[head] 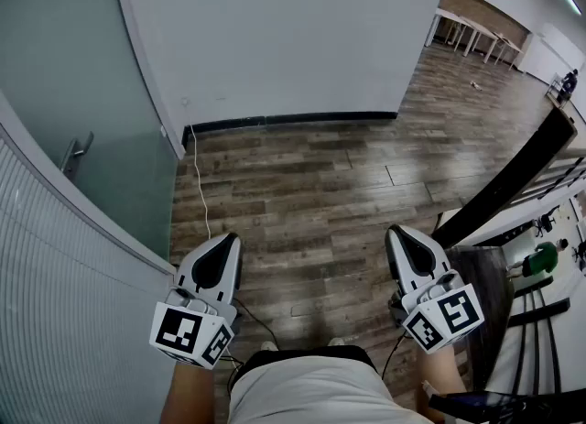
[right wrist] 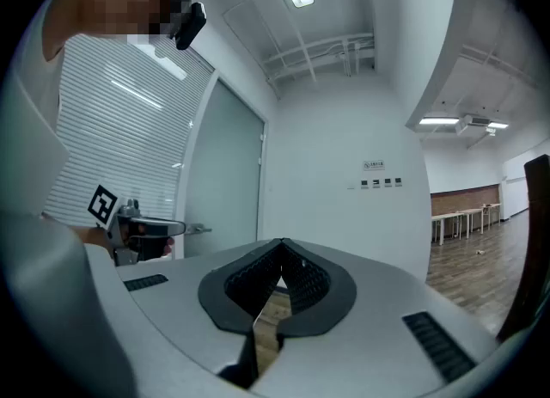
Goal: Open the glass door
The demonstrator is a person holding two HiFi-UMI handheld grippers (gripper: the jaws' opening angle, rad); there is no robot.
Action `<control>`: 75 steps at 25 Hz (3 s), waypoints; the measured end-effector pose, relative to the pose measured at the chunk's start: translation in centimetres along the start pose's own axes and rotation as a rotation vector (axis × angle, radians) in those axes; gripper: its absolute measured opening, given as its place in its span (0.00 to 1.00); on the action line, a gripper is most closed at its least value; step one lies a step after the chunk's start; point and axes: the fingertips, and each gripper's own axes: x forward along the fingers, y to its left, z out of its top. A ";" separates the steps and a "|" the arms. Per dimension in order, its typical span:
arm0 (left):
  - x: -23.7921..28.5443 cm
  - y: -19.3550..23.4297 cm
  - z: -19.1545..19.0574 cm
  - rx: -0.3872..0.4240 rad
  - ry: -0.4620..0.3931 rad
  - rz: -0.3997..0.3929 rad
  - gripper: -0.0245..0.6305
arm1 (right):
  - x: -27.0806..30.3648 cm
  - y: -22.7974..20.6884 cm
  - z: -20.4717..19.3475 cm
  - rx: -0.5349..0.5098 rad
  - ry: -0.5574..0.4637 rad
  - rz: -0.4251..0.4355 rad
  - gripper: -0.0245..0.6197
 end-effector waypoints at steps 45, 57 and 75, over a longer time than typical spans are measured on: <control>20.4 22.3 -1.4 0.013 0.051 0.441 0.04 | 37.7 -11.1 -5.5 0.083 0.037 0.416 0.04; 22.2 29.7 -1.7 -0.013 0.013 0.560 0.04 | 47.3 -8.8 -6.6 0.060 0.046 0.548 0.04; 17.2 51.7 1.3 -0.002 -0.016 0.789 0.04 | 69.0 9.0 -5.2 0.038 0.035 0.862 0.04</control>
